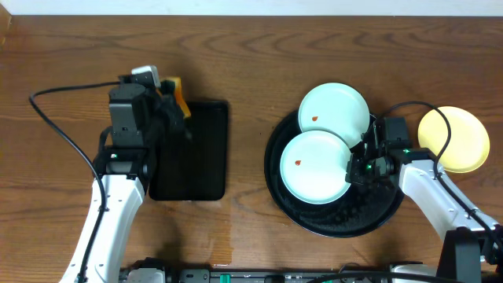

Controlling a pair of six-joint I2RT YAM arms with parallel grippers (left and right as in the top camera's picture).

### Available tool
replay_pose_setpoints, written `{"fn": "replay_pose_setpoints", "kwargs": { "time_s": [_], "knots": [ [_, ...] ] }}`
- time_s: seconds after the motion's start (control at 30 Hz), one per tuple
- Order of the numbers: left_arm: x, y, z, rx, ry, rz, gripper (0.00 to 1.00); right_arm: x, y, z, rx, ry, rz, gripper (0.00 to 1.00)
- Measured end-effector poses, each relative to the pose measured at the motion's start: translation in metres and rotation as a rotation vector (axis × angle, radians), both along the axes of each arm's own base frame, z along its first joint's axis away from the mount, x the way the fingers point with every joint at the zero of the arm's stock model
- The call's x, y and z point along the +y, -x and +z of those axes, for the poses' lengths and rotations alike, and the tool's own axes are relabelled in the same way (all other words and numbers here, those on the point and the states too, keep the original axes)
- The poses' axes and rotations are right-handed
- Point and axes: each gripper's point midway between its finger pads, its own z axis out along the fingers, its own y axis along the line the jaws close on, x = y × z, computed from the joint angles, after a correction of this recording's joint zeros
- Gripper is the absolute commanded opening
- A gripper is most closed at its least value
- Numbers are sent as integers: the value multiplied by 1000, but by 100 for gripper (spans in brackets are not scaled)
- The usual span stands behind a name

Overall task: Clean dirty plates on tray and stack at the side
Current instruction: 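Lift the sponge with the left gripper and carry it toward the white plate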

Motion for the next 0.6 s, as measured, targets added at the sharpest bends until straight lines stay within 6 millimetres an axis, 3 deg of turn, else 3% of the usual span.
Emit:
{"fn": "replay_pose_setpoints", "kwargs": {
  "time_s": [0.2,0.37,0.6],
  "knots": [
    [0,33,-51,252,0,3,7,0,1,0,2,0,0,1],
    [0,38,-86,377,7,13,8,0,0,0,2,0,0,1],
    [-1,41,-100,430,32,29,8,0,0,0,2,0,0,1]
  ]
}}
